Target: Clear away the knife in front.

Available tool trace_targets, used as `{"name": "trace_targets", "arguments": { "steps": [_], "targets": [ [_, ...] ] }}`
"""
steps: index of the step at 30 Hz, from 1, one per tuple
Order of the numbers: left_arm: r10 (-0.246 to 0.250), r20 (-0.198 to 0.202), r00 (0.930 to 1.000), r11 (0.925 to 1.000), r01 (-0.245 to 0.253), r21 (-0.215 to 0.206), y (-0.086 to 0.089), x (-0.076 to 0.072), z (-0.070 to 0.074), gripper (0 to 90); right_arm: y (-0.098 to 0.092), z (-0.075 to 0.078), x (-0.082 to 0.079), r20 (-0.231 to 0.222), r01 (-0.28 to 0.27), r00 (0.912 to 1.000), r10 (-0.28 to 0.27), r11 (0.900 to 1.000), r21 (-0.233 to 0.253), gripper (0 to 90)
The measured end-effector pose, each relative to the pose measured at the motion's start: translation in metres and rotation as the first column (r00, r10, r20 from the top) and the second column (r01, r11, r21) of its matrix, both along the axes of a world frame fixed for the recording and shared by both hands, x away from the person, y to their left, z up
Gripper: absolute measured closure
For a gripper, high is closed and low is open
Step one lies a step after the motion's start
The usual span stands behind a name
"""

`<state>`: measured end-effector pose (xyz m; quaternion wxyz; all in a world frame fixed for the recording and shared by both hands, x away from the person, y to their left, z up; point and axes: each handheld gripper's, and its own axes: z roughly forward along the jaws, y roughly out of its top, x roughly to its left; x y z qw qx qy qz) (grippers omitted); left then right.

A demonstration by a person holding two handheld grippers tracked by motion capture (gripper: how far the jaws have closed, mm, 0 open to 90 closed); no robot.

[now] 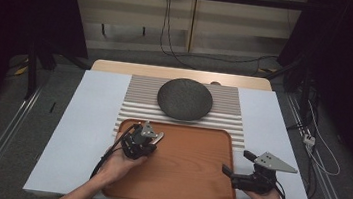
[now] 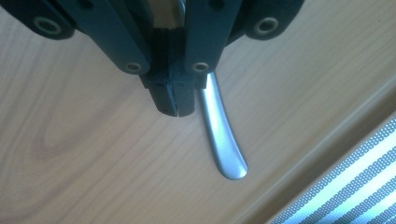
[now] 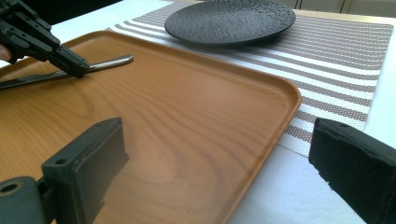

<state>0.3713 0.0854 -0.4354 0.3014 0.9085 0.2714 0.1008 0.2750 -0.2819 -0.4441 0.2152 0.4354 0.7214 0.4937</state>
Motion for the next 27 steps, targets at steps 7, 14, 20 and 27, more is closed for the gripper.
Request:
{"name": "trace_targets", "arguments": {
  "steps": [7,14,20,27],
  "targets": [
    [0.020,-0.014,0.9997,0.9998,-0.020,-0.003,0.005,0.003,0.000,90.0,-0.001,0.000,0.000,-0.001,0.004,1.0000,-0.004,1.000,0.004,4.0],
    [0.041,-0.019,0.9990,0.9991,-0.041,0.007,0.009,0.005,0.001,90.0,0.000,0.000,0.000,-0.001,0.003,1.0000,-0.003,1.000,0.002,4.0],
    [0.073,-0.013,0.9972,0.9972,-0.073,0.016,0.011,0.006,0.001,90.0,-0.001,0.000,-0.001,0.000,0.003,1.0000,-0.003,1.000,0.002,4.0],
    [0.093,-0.017,0.9956,0.9954,-0.092,0.025,0.015,0.008,0.002,90.0,-0.001,0.000,-0.001,0.000,0.002,1.0000,-0.002,1.000,0.001,4.0]
  ]
}}
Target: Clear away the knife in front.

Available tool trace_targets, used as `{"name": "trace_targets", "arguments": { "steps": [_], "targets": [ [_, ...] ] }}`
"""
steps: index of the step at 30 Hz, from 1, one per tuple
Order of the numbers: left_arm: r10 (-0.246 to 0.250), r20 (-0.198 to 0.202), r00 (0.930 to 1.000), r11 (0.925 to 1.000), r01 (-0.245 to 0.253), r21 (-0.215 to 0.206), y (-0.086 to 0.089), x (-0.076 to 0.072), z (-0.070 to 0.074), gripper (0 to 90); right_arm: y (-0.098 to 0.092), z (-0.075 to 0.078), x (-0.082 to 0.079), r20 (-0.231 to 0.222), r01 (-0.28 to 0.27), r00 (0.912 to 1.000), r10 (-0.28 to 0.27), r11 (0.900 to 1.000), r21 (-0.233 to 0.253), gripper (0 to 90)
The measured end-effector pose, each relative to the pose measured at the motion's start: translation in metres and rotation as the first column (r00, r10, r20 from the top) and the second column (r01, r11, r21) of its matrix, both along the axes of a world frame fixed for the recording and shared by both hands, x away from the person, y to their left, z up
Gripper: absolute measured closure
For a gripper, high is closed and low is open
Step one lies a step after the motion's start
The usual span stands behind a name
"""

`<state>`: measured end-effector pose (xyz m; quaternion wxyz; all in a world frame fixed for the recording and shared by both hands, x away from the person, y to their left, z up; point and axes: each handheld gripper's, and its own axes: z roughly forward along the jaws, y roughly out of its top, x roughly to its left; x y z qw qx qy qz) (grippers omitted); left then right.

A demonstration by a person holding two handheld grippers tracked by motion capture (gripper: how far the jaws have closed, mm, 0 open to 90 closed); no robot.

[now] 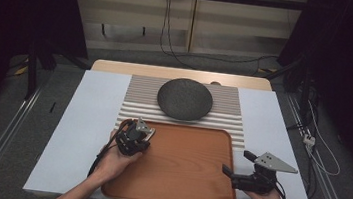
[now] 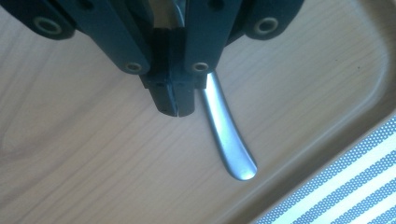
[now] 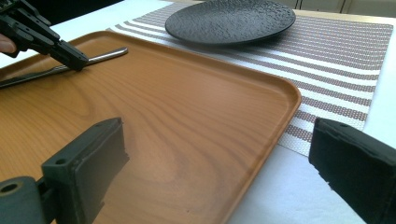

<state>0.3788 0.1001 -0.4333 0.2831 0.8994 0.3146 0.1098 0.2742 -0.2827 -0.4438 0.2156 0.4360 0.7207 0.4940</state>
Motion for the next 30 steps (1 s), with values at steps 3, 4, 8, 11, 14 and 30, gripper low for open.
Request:
{"name": "trace_targets", "arguments": {
  "steps": [3,4,8,11,14,30],
  "targets": [
    [0.002,-0.002,1.0000,1.0000,-0.002,0.005,0.002,0.001,0.000,90.0,0.000,0.000,0.000,0.001,0.001,1.0000,-0.001,1.000,0.000,4.0],
    [0.002,-0.004,1.0000,1.0000,-0.002,0.001,0.003,0.001,0.000,90.0,0.000,0.000,0.000,0.001,0.001,1.0000,-0.001,1.000,0.001,4.0],
    [0.007,-0.007,1.0000,0.9999,-0.007,0.008,0.006,0.002,0.001,90.0,0.000,0.000,0.000,0.001,0.000,1.0000,0.000,1.000,-0.001,4.0],
    [0.017,0.004,0.9998,0.9998,-0.017,0.013,0.009,0.001,0.001,90.0,0.000,0.000,0.000,0.001,0.000,1.0000,0.000,1.000,0.001,4.0],
    [0.022,-0.001,0.9998,0.9997,-0.022,0.009,0.011,0.002,0.001,90.0,0.001,0.000,0.000,0.002,-0.003,1.0000,0.003,1.000,0.000,4.0],
    [0.013,0.016,0.9998,0.9981,-0.014,0.060,0.015,-0.001,0.002,90.0,0.000,0.000,0.000,0.000,0.002,1.0000,-0.002,1.000,0.003,4.0]
  ]
}}
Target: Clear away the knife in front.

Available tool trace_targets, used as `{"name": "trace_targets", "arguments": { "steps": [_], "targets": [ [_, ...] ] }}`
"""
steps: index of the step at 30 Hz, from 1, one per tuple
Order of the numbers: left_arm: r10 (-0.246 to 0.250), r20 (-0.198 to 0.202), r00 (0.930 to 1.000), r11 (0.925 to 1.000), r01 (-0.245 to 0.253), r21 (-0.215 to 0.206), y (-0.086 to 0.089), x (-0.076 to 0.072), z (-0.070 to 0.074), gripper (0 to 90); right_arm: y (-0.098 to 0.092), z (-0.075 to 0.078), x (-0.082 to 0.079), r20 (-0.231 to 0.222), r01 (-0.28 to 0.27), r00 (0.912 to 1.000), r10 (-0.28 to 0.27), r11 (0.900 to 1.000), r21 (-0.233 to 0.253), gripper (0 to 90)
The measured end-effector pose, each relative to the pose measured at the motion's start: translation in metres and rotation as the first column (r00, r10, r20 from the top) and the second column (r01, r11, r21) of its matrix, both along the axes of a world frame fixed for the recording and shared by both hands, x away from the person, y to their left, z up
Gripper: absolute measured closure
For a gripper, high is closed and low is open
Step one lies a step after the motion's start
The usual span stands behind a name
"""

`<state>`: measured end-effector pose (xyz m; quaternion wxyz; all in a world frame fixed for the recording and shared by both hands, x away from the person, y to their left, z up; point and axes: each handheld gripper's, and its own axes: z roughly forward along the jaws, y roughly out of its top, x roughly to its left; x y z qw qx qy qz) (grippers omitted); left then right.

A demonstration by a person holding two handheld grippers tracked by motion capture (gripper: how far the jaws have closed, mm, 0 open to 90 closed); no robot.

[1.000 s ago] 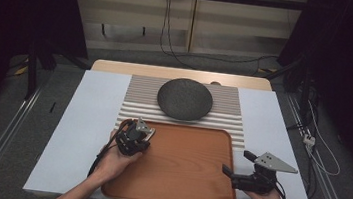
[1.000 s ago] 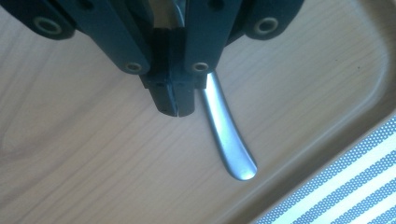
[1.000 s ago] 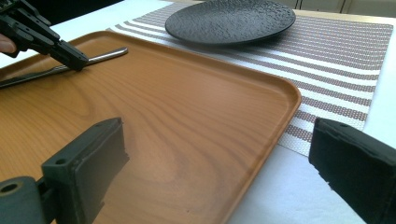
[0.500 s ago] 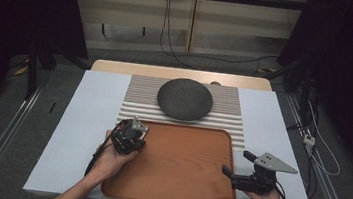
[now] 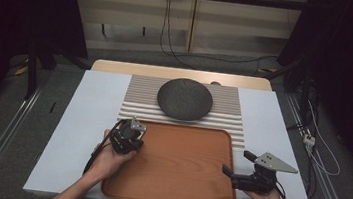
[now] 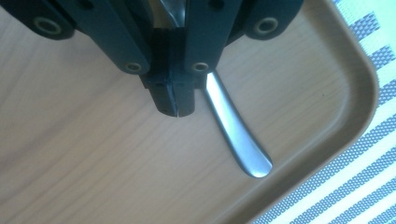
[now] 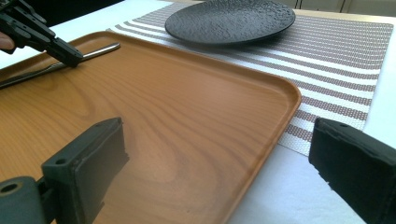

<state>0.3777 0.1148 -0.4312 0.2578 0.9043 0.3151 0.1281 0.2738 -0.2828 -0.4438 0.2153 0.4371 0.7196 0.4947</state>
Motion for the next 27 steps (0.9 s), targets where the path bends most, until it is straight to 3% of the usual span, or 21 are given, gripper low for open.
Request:
{"name": "trace_targets", "arguments": {
  "steps": [3,10,27],
  "targets": [
    [0.011,-0.009,0.9999,0.9993,-0.011,-0.035,0.007,0.000,-0.001,90.0,-0.001,0.000,-0.001,-0.001,0.007,1.0000,-0.007,1.000,0.001,4.0],
    [0.013,-0.023,0.9997,0.9990,-0.014,-0.044,0.011,0.003,-0.001,90.0,-0.001,0.000,-0.002,-0.002,0.007,1.0000,-0.007,1.000,-0.003,4.1],
    [0.073,-0.018,0.9972,0.9972,-0.073,0.015,0.027,0.002,0.002,90.0,-0.002,0.000,-0.002,-0.003,0.009,1.0000,-0.009,1.000,-0.004,4.2]
  ]
}}
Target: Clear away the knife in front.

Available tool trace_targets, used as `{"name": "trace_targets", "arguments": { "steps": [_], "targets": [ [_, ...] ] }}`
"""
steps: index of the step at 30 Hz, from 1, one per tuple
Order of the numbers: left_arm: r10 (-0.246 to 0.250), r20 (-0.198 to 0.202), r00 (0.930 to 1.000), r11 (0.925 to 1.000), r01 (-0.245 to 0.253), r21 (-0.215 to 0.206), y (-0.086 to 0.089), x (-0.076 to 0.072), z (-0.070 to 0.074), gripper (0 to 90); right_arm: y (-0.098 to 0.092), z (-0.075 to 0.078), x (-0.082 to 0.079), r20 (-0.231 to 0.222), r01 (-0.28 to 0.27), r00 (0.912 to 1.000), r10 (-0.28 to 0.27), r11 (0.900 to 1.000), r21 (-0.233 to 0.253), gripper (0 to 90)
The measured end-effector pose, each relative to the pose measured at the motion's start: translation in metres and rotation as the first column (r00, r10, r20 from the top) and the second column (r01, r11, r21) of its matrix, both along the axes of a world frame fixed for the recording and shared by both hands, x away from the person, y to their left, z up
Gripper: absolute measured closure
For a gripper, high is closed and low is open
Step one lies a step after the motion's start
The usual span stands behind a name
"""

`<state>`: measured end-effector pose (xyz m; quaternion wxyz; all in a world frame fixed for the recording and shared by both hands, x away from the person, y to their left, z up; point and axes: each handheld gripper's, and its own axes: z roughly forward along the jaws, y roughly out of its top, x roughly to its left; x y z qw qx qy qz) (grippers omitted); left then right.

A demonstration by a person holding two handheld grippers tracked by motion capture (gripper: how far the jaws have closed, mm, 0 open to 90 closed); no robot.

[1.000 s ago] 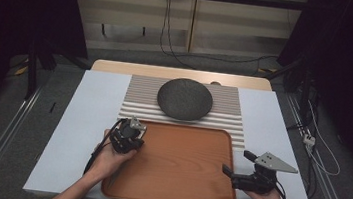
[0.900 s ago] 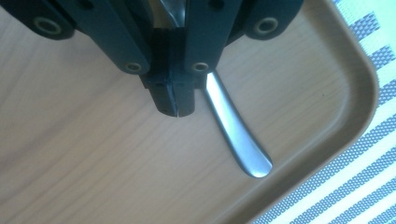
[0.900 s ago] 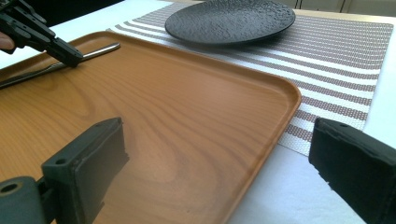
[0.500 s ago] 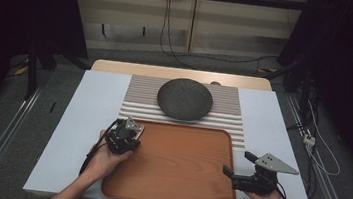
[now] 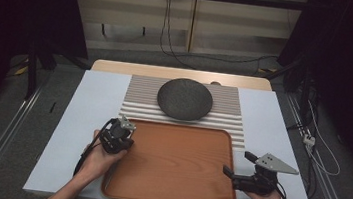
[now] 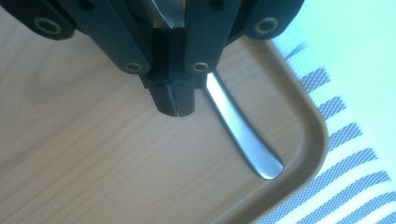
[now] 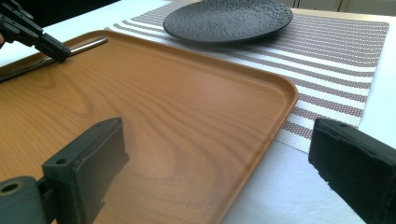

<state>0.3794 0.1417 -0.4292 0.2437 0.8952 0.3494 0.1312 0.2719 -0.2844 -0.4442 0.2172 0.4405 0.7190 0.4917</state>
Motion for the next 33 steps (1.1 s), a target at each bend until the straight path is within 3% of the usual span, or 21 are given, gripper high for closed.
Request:
{"name": "trace_targets", "arguments": {
  "steps": [9,13,15,19,22,24,27,28,29,30,31,33],
  "targets": [
    [0.028,-0.005,0.9996,0.9996,-0.028,-0.010,0.006,0.001,0.000,90.0,0.000,0.000,0.000,0.000,0.001,1.0000,-0.001,1.000,0.001,4.2],
    [0.025,-0.003,0.9997,0.9986,-0.025,-0.047,0.008,0.000,0.001,88.8,0.000,0.000,0.000,0.000,0.001,1.0000,-0.001,1.000,0.003,4.1],
    [0.020,-0.016,0.9997,0.9953,-0.022,-0.095,0.009,0.001,0.003,85.2,0.000,0.000,0.000,0.001,0.001,1.0000,-0.001,1.000,0.003,4.1],
    [0.018,0.010,0.9998,0.9900,-0.016,-0.140,0.011,0.001,0.005,63.5,0.000,0.000,0.000,-0.001,0.001,1.0000,-0.001,1.000,0.003,4.1],
    [0.044,0.037,0.9984,0.9834,-0.036,-0.178,0.012,0.001,0.006,44.0,0.000,0.000,0.000,0.001,0.001,1.0000,-0.001,1.000,0.004,4.1],
    [0.044,0.028,0.9986,0.9752,-0.037,-0.218,0.012,0.002,0.007,30.9,0.000,0.000,0.000,0.000,0.001,1.0000,-0.001,1.000,0.004,4.1],
    [0.049,0.026,0.9984,0.9689,-0.041,-0.244,0.011,0.003,0.007,13.3,0.000,0.000,0.001,-0.001,0.000,1.0000,0.000,1.000,0.004,4.1],
    [0.039,0.018,0.9991,0.9699,-0.033,-0.241,0.011,0.003,0.007,8.6,0.001,0.000,0.001,0.001,-0.002,1.0000,0.002,1.000,0.005,4.1],
    [0.039,0.005,0.9992,0.9715,-0.037,-0.234,0.011,0.003,0.008,5.4,0.001,0.000,0.001,0.001,-0.003,1.0000,0.003,1.000,0.004,4.1],
    [0.050,0.001,0.9987,0.9665,-0.048,-0.252,0.012,0.002,0.009,6.0,0.001,0.000,0.001,0.001,-0.004,1.0000,0.004,1.000,0.005,4.1],
    [0.060,0.012,0.9981,0.9608,-0.054,-0.272,0.013,0.000,0.011,7.7,0.001,0.000,0.001,0.001,-0.004,1.0000,0.004,1.000,0.005,4.1],
    [0.037,0.050,0.9981,0.9609,-0.022,-0.276,0.015,-0.005,0.016,7.0,0.001,0.000,0.001,-0.002,-0.001,1.0000,0.001,1.000,0.007,4.1]
  ]
}}
